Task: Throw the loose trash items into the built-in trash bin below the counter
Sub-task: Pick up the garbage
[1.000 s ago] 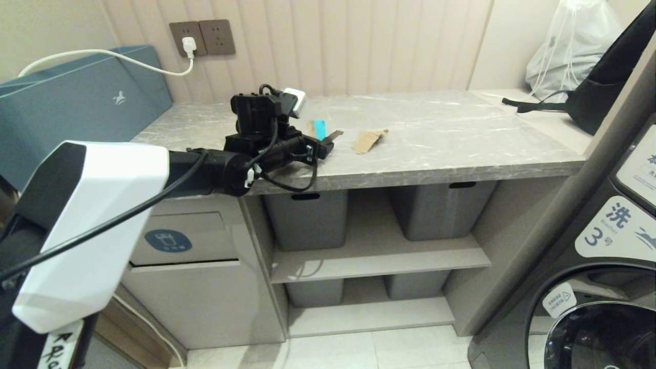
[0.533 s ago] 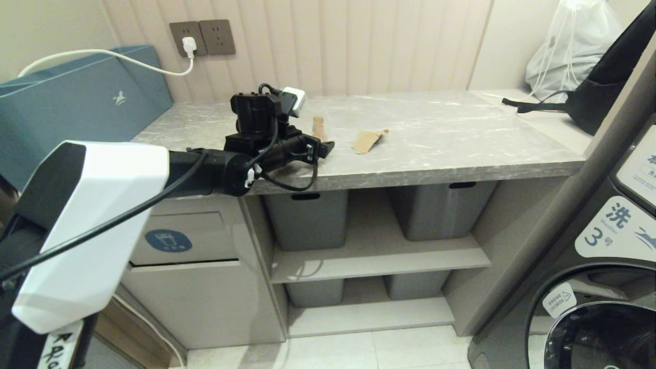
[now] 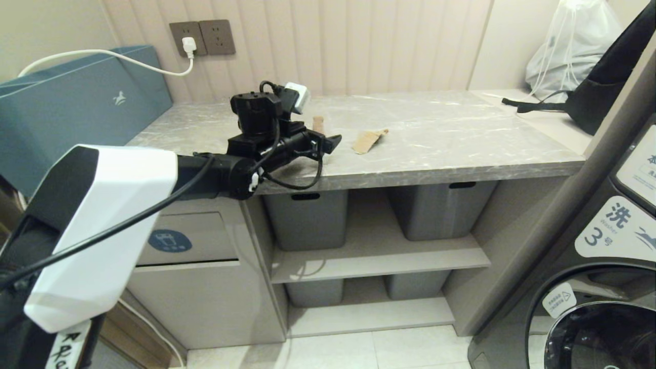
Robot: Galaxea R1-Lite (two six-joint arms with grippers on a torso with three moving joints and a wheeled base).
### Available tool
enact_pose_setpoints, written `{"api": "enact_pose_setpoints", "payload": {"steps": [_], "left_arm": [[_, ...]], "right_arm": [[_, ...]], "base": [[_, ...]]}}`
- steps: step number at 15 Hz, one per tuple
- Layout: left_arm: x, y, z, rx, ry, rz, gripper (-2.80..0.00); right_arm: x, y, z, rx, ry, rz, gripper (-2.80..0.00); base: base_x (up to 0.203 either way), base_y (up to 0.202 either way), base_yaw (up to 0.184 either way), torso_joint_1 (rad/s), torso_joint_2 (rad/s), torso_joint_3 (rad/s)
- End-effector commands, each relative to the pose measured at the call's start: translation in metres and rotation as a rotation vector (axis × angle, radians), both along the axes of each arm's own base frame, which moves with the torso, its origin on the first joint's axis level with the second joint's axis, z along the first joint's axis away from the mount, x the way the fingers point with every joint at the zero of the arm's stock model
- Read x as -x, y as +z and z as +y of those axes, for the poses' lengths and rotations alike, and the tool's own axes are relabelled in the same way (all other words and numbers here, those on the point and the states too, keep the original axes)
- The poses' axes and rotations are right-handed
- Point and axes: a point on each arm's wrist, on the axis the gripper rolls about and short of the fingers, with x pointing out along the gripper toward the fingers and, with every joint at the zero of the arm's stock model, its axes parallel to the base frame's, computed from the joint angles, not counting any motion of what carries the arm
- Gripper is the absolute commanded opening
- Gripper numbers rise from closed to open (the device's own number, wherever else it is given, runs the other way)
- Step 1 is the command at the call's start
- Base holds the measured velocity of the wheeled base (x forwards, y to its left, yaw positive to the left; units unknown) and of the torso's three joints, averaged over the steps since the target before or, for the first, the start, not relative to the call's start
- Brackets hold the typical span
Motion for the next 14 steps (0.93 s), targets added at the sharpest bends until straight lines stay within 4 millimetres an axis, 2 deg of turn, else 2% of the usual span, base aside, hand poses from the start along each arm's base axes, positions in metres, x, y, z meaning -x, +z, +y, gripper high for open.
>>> {"api": "enact_pose_setpoints", "payload": {"steps": [1, 7, 8, 14], "left_arm": [[-0.0021, -0.0046, -0.0014, -0.003, -0.007, 0.004, 0.00], [-0.0082, -0.0136, -0.0044, 0.013, -0.009, -0.030, 0.00], [-0.0079, -0.0128, -0.0043, 0.014, -0.009, -0.031, -2.80], [-0.0082, -0.0128, -0.0036, 0.014, -0.007, -0.031, -2.80]], "right_arm": [[0.0001, 0.0000, 0.0000, 0.000, 0.001, -0.001, -2.80], [0.0001, 0.0000, 0.0000, 0.000, 0.001, -0.001, -2.80], [0.0001, 0.0000, 0.0000, 0.000, 0.001, -0.001, -2.80], [0.0001, 0.0000, 0.0000, 0.000, 0.001, -0.001, -2.80]], "base": [[0.000, 0.000, 0.000, 0.000, 0.00, 0.000], [0.000, 0.000, 0.000, 0.000, 0.00, 0.000], [0.000, 0.000, 0.000, 0.000, 0.00, 0.000], [0.000, 0.000, 0.000, 0.000, 0.00, 0.000]]}}
